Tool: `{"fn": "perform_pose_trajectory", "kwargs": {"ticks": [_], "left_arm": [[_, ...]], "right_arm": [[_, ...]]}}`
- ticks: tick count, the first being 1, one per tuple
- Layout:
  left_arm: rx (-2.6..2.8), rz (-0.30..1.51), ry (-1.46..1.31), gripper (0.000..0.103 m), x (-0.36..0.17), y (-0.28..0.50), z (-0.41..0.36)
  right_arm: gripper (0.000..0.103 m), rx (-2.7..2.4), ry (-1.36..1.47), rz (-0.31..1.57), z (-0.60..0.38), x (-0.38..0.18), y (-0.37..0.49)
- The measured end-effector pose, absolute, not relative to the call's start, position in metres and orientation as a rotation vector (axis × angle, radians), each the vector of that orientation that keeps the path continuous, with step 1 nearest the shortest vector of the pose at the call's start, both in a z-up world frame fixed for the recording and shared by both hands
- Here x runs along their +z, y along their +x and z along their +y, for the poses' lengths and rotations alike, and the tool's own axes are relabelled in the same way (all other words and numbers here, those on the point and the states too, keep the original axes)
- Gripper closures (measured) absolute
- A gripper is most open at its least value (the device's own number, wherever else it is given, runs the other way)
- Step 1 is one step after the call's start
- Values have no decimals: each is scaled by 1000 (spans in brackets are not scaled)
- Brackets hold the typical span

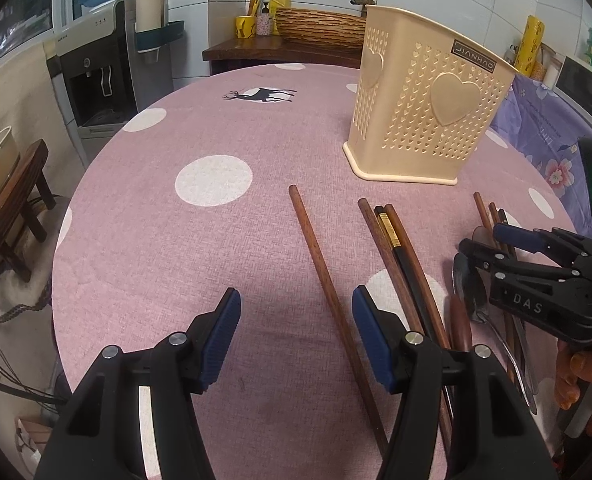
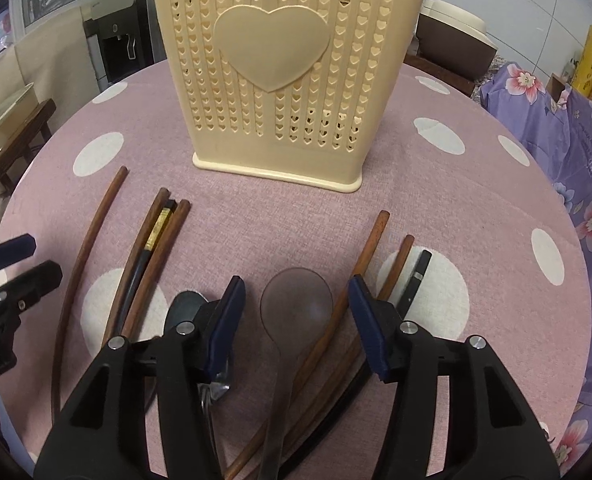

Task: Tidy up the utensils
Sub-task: 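Move left tool to a wooden chopstick while right tool approaches the clear plastic spoon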

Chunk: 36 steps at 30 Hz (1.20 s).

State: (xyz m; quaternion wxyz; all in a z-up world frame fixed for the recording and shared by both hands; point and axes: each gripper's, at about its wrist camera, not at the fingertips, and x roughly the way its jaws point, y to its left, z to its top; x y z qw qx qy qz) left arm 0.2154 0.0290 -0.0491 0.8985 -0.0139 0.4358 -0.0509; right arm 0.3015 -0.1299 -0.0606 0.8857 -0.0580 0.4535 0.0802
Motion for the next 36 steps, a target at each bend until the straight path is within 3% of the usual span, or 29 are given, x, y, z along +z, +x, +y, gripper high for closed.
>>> {"fn": "perform_pose_trajectory", "kwargs": {"ticks": [2, 23, 28, 36], "left_arm": [[-106, 905, -28, 45, -49, 216, 29], [-105, 959, -65, 46, -59, 234, 25], [-73, 974, -22, 67, -59, 260, 13], [-2, 978, 29, 81, -60, 280, 5]], "right_arm": [[55, 220, -118, 928, -126, -58, 300], [55, 169, -62, 966, -135, -64, 295], [55, 172, -56, 962, -134, -65, 294], [55, 173, -56, 954, -135, -65, 294]]}}
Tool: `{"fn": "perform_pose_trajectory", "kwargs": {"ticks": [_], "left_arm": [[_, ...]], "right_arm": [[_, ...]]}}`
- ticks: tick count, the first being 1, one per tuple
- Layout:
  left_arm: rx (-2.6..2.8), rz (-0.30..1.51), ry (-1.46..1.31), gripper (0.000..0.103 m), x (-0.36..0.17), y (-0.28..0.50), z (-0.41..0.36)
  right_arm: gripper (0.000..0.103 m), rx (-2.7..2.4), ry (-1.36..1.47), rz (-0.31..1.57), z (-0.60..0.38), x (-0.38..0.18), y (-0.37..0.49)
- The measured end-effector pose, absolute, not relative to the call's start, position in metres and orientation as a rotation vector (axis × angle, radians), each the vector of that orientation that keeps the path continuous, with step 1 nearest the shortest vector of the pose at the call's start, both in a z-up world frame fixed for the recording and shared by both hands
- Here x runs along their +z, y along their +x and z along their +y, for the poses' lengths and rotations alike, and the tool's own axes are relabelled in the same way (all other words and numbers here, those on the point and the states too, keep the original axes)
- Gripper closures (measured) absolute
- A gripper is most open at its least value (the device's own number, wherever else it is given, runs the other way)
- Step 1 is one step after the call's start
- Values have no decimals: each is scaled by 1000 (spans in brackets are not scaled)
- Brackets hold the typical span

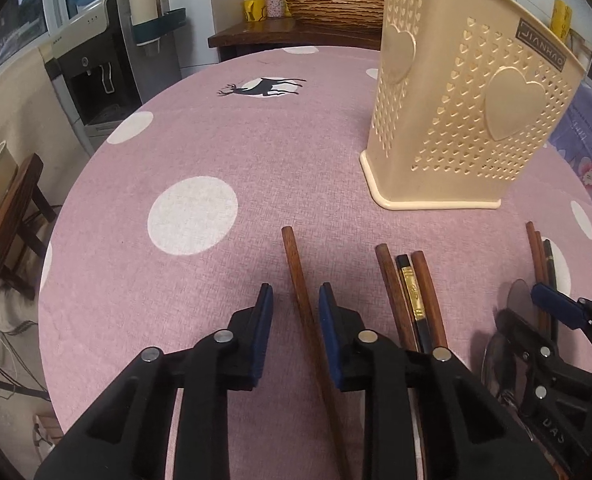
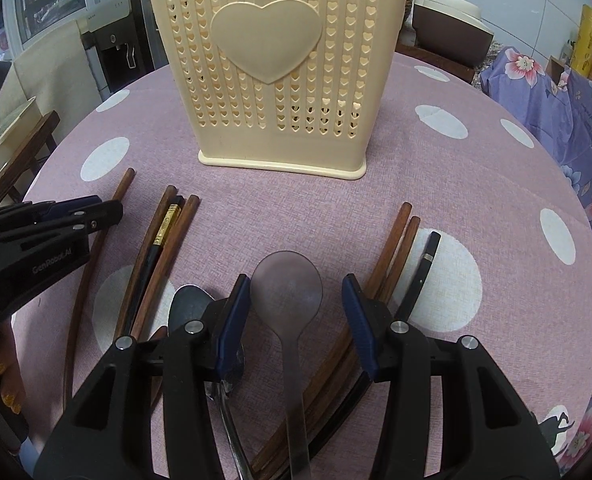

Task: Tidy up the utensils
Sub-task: 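Move left tool to a wooden chopstick while right tool approaches the clear plastic spoon, then close left tool on the wooden chopstick while right tool grips the clear spoon, then lift the chopstick with left tool while right tool carries the spoon over the holder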

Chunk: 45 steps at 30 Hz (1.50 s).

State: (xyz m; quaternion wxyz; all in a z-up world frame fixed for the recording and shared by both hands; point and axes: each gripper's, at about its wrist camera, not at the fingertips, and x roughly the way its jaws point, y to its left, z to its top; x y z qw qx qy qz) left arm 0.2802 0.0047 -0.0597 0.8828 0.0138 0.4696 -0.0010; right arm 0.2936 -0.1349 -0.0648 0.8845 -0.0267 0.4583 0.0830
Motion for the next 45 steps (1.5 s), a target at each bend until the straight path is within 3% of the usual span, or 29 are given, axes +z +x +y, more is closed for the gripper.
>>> {"fn": "perform_pose_trajectory", "kwargs": {"ticks": [4, 10, 25, 45], "left_arm": [[16, 970, 34, 93, -60, 281, 4], [13, 958, 48, 95, -59, 281, -1], [-14, 935, 16, 95, -56, 282, 1], [-101, 634, -63, 95, 65, 236, 19]], "right_arm": [[55, 175, -56, 954, -135, -64, 294], [66, 188, -57, 949, -133, -64, 294], [66, 202, -9, 940, -139, -61, 293], [66, 313, 136, 697, -182, 46, 250]]}}
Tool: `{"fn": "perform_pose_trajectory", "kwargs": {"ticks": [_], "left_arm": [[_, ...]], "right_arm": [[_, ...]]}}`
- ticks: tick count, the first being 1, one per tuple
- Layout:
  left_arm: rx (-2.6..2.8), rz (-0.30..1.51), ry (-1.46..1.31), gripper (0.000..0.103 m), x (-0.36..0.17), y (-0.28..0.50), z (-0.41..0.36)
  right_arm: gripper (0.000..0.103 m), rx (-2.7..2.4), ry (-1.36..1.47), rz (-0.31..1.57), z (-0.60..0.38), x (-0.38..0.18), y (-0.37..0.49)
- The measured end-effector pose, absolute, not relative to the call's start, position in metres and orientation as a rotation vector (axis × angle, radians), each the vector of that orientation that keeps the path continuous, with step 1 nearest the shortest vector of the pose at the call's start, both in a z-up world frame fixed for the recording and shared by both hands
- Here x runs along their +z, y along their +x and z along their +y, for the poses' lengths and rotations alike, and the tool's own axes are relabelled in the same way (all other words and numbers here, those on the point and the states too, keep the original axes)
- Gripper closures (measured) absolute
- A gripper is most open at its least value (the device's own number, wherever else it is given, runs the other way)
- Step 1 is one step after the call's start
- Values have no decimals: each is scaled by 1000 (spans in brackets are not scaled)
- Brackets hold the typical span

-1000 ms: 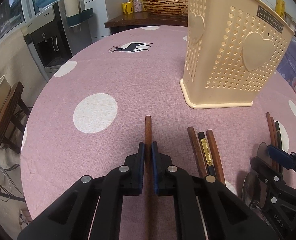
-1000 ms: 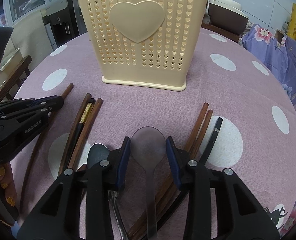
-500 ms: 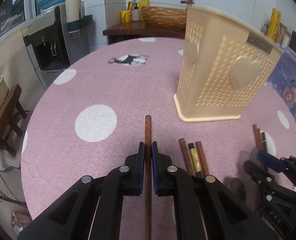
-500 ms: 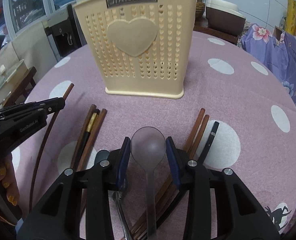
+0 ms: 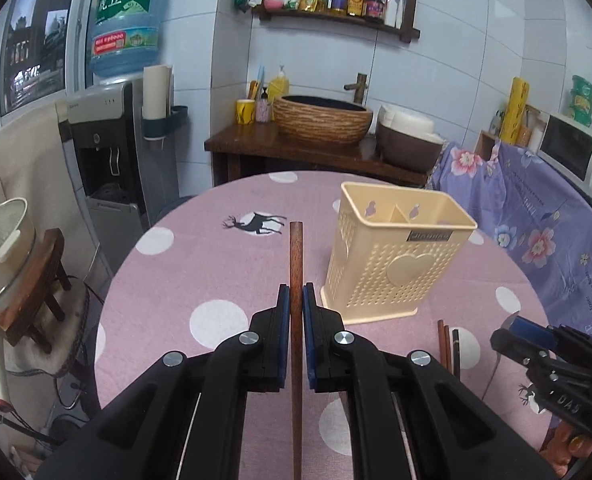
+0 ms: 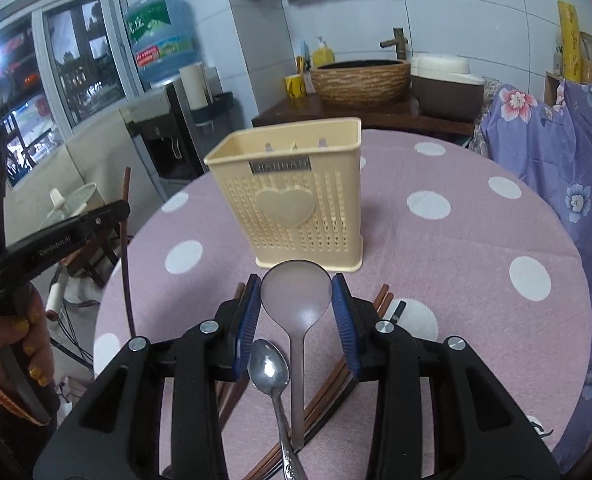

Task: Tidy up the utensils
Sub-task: 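Lift the chopstick with left tool while right tool carries the spoon over the holder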

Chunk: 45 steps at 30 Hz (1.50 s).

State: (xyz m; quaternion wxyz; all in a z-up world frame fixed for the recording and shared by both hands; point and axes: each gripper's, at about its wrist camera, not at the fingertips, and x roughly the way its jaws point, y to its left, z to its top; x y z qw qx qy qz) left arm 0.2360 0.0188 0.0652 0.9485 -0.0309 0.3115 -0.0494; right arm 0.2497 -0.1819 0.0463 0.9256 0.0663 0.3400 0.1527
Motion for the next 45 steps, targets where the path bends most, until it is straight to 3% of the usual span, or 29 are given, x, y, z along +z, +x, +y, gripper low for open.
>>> {"fn": "perform_pose_trajectory", "kwargs": {"ticks": [23, 37, 40, 45], "left_arm": [[-126, 547, -107, 95, 97, 224, 34], [-150, 212, -160, 95, 247, 289, -11], [-134, 168, -143, 95, 246, 308, -28], [-103, 175, -142, 95, 202, 332, -42]], "right_arm": [[66, 353, 155, 613, -189, 72, 247], [66, 268, 155, 289, -195, 221, 319], [66, 235, 154, 280, -191, 225, 344], [66, 181, 116, 316, -181, 182, 375]]}}
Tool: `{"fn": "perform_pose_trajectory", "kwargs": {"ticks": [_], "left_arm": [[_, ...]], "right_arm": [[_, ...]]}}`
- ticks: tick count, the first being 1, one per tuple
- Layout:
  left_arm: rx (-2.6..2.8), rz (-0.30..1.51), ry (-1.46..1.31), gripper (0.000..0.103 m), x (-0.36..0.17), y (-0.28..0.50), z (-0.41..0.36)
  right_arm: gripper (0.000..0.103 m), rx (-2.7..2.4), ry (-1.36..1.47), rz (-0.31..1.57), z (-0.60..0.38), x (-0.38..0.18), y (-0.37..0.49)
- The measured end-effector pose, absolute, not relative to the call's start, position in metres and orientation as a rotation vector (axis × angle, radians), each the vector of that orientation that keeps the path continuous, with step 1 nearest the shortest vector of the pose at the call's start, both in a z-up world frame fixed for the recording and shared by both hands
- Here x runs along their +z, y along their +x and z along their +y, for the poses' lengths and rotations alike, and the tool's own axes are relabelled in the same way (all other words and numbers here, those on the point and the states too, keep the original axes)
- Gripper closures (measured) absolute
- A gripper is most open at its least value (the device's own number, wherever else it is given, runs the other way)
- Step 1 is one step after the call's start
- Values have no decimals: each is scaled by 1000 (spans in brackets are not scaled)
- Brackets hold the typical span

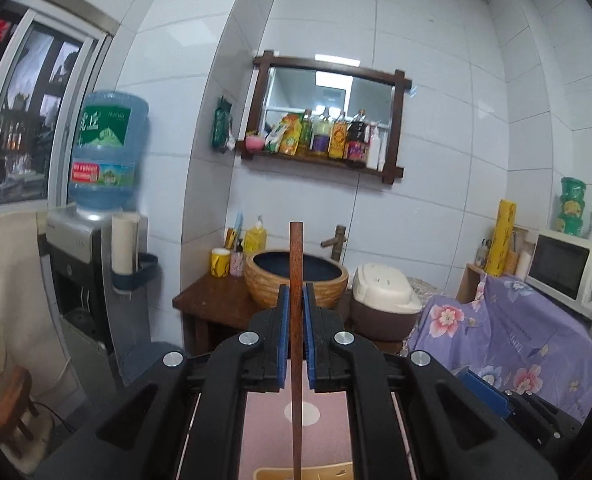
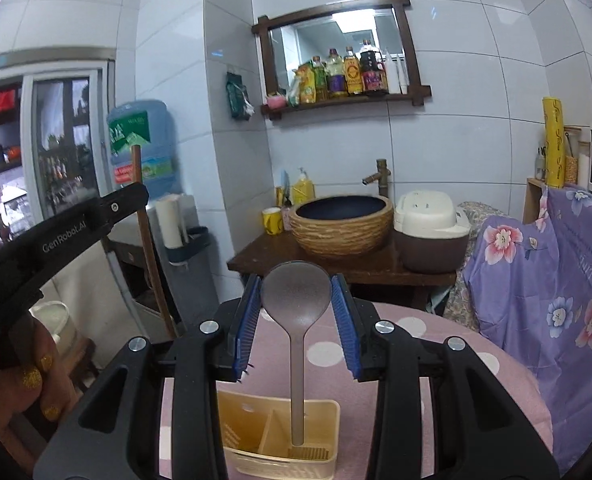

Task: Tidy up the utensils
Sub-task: 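Lift the chopstick with left tool while right tool carries the spoon over the holder, then open left tool dropping the chopstick into the holder while right tool releases the spoon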

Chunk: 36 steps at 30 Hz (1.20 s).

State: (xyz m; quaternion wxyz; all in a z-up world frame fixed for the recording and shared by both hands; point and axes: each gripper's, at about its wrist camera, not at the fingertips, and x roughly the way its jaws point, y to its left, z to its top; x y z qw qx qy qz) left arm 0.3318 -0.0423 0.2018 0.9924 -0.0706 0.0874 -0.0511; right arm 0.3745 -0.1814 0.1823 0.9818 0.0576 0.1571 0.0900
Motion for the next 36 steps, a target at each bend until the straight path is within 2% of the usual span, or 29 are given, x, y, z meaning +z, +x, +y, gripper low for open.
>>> {"fn": "perform_pose_trajectory", "kwargs": {"ticks": [10, 15, 20, 22, 23, 24, 25, 26, 27, 29, 33, 36], "left_arm": [[-127, 303, -130, 95, 118, 333, -42], [-140, 361, -118, 95, 97, 336, -42], [-141, 364, -94, 95, 88, 333, -45], [-153, 373, -98, 95, 90, 332, -44], [-161, 380, -107, 95, 92, 331, -41], [-166, 384, -111, 93, 94, 329, -39], [-166, 385, -113, 83, 94, 325, -37], [-167, 385, -119, 75, 96, 321, -34], [-172, 385, -130, 58, 97, 314, -28], [-180, 395, -152, 45, 96, 301, -19], [-195, 495, -146, 30, 80, 282, -5], [-184, 577, -144, 28, 58, 266, 7]], "right_arm": [[66, 157, 97, 418, -180, 98, 376], [66, 141, 90, 475, -178, 70, 376], [66, 139, 61, 461, -174, 67, 370], [64, 139, 67, 449, -176, 68, 367], [56, 136, 69, 445, -177, 69, 366], [51, 134, 73, 441, -180, 70, 364], [43, 134, 78, 439, -182, 71, 362], [41, 139, 85, 437, -184, 72, 357], [41, 142, 86, 433, -187, 74, 351], [41, 143, 79, 433, -189, 76, 339], [40, 170, 61, 507, -191, 69, 316], [40, 207, 12, 609, -182, 49, 299]]}}
